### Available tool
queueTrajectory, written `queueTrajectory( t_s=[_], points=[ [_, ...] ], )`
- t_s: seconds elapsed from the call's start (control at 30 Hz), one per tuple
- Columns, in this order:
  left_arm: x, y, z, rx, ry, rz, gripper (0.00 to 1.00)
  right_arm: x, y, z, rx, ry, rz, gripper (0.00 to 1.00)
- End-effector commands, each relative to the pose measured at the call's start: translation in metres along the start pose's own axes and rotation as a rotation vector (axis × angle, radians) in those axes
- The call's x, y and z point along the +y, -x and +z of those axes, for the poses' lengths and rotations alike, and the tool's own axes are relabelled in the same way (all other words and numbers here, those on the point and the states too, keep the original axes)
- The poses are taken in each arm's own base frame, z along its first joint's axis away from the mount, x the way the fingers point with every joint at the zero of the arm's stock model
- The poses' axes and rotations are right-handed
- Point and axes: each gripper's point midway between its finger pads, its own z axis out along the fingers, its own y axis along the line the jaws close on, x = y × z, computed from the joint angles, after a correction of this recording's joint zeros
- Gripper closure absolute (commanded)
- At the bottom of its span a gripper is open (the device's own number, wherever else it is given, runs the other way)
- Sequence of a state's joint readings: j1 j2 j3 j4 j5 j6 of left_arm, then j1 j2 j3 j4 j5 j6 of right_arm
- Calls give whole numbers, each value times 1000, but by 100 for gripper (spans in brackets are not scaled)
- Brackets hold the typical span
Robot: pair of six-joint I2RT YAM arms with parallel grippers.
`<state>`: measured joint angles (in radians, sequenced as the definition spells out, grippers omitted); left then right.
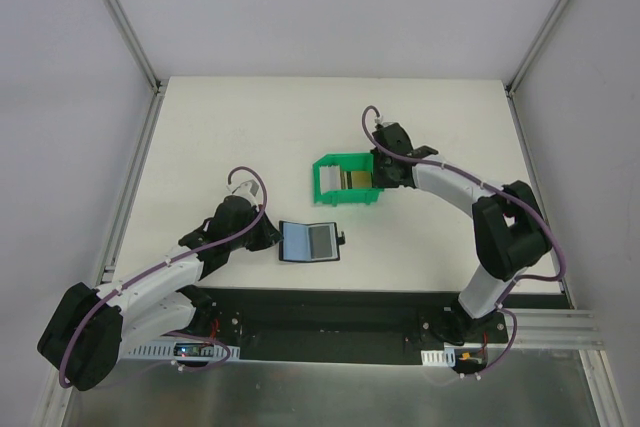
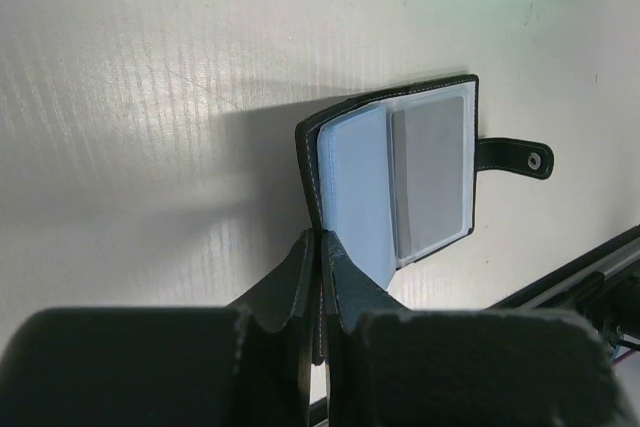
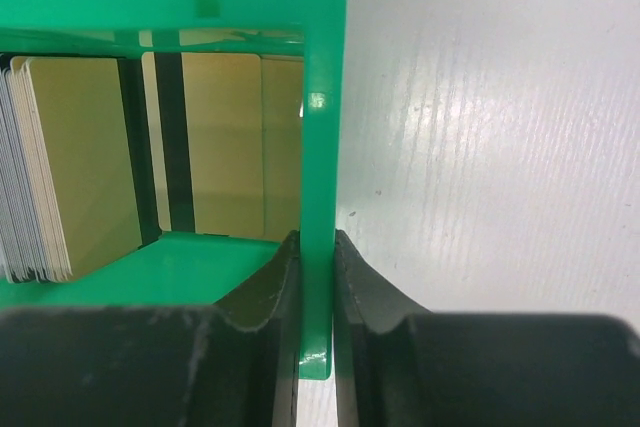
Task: Put the credit cards into the card holder
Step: Move the storage box to the center of the board.
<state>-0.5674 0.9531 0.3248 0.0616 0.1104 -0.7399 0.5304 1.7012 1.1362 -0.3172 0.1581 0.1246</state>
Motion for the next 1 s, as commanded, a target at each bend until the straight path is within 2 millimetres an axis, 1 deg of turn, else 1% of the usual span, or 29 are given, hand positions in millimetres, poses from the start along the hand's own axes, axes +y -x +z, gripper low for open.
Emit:
queueTrajectory(
  t_s=[0.0, 0.07, 0.1, 0.2, 0.4, 0.6, 0.77, 0.83, 0.87, 0.97],
  points=[
    [-15, 13, -4, -16, -47, 23, 100, 4, 6, 2, 16, 45, -104, 91],
    [-15, 12, -4, -14, -45, 25, 100, 5, 9, 3, 18, 46, -107, 91],
    [-16, 12, -4, -12, -50, 26, 100, 5, 9, 4, 22, 52, -145, 91],
    [-17, 12, -4, -6, -55, 28, 100, 6, 12, 7, 25, 59, -173, 91],
    [-18, 9, -4, 12, -63, 27, 100, 6, 18, 11, 31, 61, -180, 91],
    [-18, 4, -4, 27, -71, 4, 100, 9, 22, 11, 29, 75, -172, 86],
    [-17, 3, -5, 25, -69, -5, 100, 13, 28, 7, 28, 108, -156, 75],
    [-18, 3, -5, 27, -71, -7, 100, 15, 32, 5, 23, 123, -149, 66],
    [-18, 3, -5, 28, -72, -7, 100, 15, 33, 3, 20, 123, -144, 63],
    [-17, 3, -4, 27, -69, -12, 100, 15, 42, -1, -2, 126, -131, 58]
  ],
)
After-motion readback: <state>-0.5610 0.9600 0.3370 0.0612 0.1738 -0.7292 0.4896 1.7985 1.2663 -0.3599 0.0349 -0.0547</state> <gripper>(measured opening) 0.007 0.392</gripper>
